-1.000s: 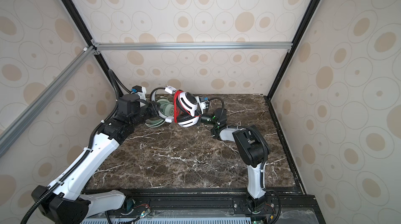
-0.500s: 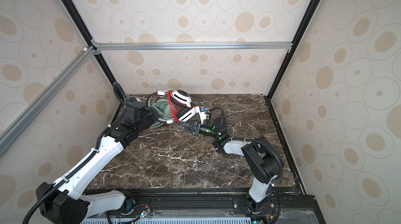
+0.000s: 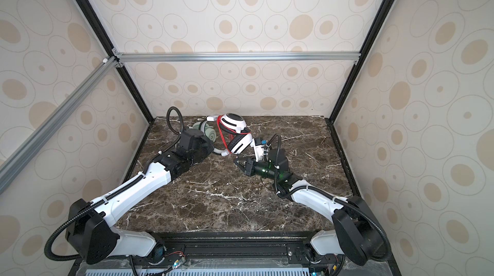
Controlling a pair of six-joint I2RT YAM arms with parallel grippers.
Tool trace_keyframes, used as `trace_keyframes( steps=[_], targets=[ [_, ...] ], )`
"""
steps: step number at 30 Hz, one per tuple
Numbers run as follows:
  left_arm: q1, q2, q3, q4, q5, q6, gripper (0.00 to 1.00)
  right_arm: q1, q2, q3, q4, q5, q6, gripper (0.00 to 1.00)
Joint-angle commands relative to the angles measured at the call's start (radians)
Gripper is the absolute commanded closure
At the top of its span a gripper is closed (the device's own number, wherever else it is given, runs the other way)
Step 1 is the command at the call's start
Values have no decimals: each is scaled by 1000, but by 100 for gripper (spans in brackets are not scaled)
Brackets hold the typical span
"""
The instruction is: Wrap the headphones
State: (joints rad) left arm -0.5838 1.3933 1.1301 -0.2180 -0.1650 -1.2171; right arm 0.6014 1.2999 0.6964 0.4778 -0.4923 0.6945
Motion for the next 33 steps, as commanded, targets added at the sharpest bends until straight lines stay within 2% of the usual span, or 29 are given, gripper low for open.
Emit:
trace_keyframes(
  steps=[1, 7, 17, 29, 33],
  targets=[
    [-16, 34, -9, 117, -78, -80, 100, 39, -60, -9, -219, 56, -112, 98],
    [-38, 91, -65, 157, -75, -122, 100, 42, -96, -64, -278, 126, -144, 97],
    [-51, 193, -156, 230, -68, -192, 100, 42, -4, -126, -215, 210, -50, 97],
    [-51, 364, -87, 150, -83, -159, 100, 42, 193, -35, -321, 279, -110, 95],
    [-51, 431, -7, 62, -119, -123, 100, 41, 225, -22, -330, 292, -121, 94]
  ],
)
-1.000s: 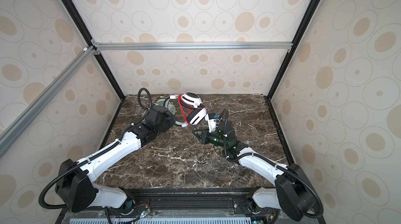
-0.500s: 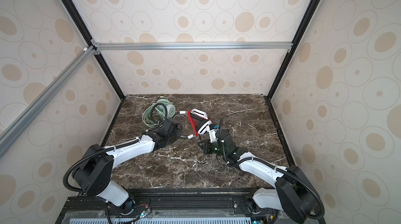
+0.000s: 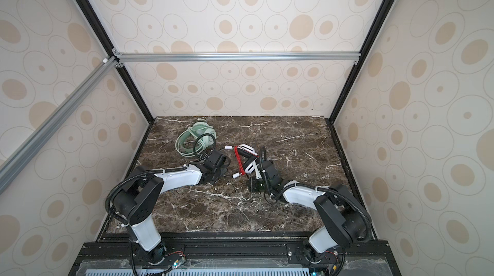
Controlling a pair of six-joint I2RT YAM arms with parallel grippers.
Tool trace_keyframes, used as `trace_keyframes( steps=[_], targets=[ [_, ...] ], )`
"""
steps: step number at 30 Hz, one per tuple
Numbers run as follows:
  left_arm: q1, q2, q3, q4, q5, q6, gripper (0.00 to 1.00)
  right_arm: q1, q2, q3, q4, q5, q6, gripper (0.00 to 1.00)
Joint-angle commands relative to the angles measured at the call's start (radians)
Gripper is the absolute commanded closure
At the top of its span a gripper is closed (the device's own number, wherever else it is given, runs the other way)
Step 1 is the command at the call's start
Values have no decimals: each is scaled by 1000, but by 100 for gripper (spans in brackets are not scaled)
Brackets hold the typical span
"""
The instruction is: Wrap the headphones
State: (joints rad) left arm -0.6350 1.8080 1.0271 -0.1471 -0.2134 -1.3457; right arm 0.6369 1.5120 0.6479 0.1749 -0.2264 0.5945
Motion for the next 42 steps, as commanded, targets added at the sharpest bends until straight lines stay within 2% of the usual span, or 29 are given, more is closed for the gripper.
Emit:
trace_keyframes(
  steps=[1, 8, 14, 17, 20, 24, 27, 30, 33, 37, 39, 42],
  targets=[
    [1, 36, 122, -36, -73, 16, 100, 5, 18, 31, -32, 32, -26, 93],
    [2, 198, 321, -165, -68, 79, 100, -25, 70, 94, -103, 47, -72, 85],
    [7, 342, 526, -252, -69, 128, 100, -139, 52, 98, -120, -35, -81, 63],
    [19, 413, 628, -281, -55, 154, 100, -153, -37, 63, -141, 7, -107, 56],
    [35, 489, 730, -321, -25, 180, 100, -169, -148, 39, -233, 94, -121, 54],
    [56, 590, 871, -385, 9, 215, 100, -190, -371, -35, -285, 208, -120, 55],
    [67, 655, 967, -428, 34, 243, 100, -198, -519, -64, -350, 282, -151, 51],
    [75, 704, 1037, -457, 59, 275, 100, -204, -613, -80, -406, 350, -201, 51],
    [85, 755, 1121, -511, 86, 314, 100, -208, -656, -96, -436, 408, -234, 49],
    [114, 849, 1286, -649, 156, 361, 97, -210, -662, -116, -419, 401, -239, 49],
    [122, 857, 1297, -642, 197, 407, 96, -211, -649, -122, -410, 396, -239, 49],
    [126, 810, 1223, -562, 238, 467, 80, -210, -633, -125, -405, 383, -242, 49]
  ],
)
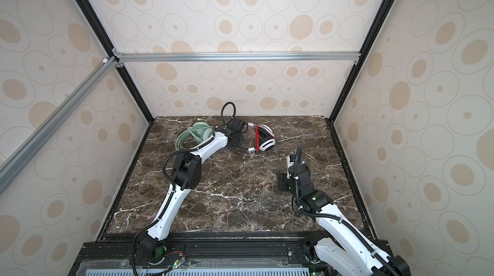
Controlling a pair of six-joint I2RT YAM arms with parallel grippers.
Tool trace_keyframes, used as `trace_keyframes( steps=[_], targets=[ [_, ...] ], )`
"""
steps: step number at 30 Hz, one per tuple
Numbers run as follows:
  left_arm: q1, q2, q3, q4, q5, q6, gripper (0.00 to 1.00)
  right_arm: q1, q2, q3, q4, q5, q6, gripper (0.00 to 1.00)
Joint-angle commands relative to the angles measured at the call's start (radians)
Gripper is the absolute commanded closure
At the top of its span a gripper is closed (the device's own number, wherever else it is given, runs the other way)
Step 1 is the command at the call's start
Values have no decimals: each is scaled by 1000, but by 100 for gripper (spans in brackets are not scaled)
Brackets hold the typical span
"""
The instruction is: Wrap the headphones
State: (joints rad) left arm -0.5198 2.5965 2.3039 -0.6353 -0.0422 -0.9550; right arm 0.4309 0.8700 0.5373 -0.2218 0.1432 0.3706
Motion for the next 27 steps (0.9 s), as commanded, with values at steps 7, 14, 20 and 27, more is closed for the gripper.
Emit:
trace_keyframes(
  steps=[7, 14, 20, 27],
  targets=[
    [11, -95, -161, 35, 55, 141, 6, -5, -10, -29, -2, 18, -20, 49],
    [11, -323, -323, 149, -1, 204, 2, -6, -13, -41, 4, 56, -40, 49],
    [1, -750, -838, 552, 4, 292, 2, -6, -10, -59, 39, 84, -58, 49],
    [-31, -1161, -1326, 790, -219, 348, 2, -5, -92, -149, 152, 169, -81, 46]
  ],
)
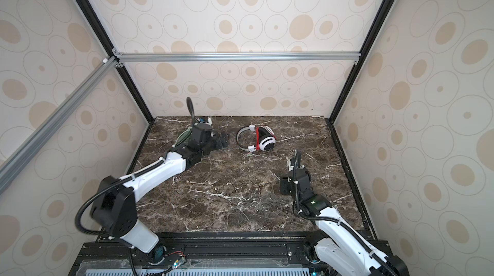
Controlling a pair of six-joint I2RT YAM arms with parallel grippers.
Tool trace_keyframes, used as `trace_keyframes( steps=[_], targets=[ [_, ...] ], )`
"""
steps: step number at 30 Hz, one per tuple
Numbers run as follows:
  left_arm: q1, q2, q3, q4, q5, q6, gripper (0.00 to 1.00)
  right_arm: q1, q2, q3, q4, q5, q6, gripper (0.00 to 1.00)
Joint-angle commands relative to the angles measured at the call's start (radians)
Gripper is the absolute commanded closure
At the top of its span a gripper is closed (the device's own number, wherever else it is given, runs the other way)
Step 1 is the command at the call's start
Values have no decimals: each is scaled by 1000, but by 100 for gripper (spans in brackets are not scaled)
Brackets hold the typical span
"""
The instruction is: Wrap the headphones
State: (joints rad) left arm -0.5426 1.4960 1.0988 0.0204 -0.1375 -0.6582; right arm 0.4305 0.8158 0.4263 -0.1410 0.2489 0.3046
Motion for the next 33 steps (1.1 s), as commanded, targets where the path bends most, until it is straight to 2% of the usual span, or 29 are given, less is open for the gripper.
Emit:
trace_keyframes(
  steps=[1, 2, 3, 4, 5, 9, 14, 17, 21, 24, 30, 33],
  targets=[
    [-8, -125, -190, 175, -150, 64, 2, -5, -53, -56, 86, 78, -4, 44],
    [-8, -181, -243, 213, -169, 79, 2, -6, -67, -69, 101, 86, 0, 43],
    [-8, -243, -307, 251, -193, 92, 2, -5, -78, -81, 117, 96, 2, 33],
    [-8, -304, -366, 304, -213, 111, 2, -4, -93, -90, 127, 103, -3, 6],
    [-8, -359, -419, 354, -218, 155, 2, -4, -110, -93, 125, 114, -12, 0],
    [-6, -621, -699, 650, -250, 352, 2, -3, -206, -85, 143, 182, -117, 0],
    [-3, -948, -965, 787, -469, 333, 2, -5, -277, -191, 407, 216, -420, 0],
    [-1, -1071, -1096, 880, -564, 349, 2, -7, -264, -264, 577, 164, -566, 0],
    [3, -1114, -1130, 860, -681, 352, 2, -8, -122, -301, 744, 133, -610, 0],
    [7, -1112, -1136, 812, -803, 249, 2, -18, 50, -330, 933, 91, -618, 0],
    [55, -1078, -1130, 795, -728, 304, 2, -133, 463, -288, 1248, 70, -498, 0],
    [63, -1056, -1140, 848, -710, 378, 2, -186, 677, -263, 1422, 72, -479, 0]
  ],
)
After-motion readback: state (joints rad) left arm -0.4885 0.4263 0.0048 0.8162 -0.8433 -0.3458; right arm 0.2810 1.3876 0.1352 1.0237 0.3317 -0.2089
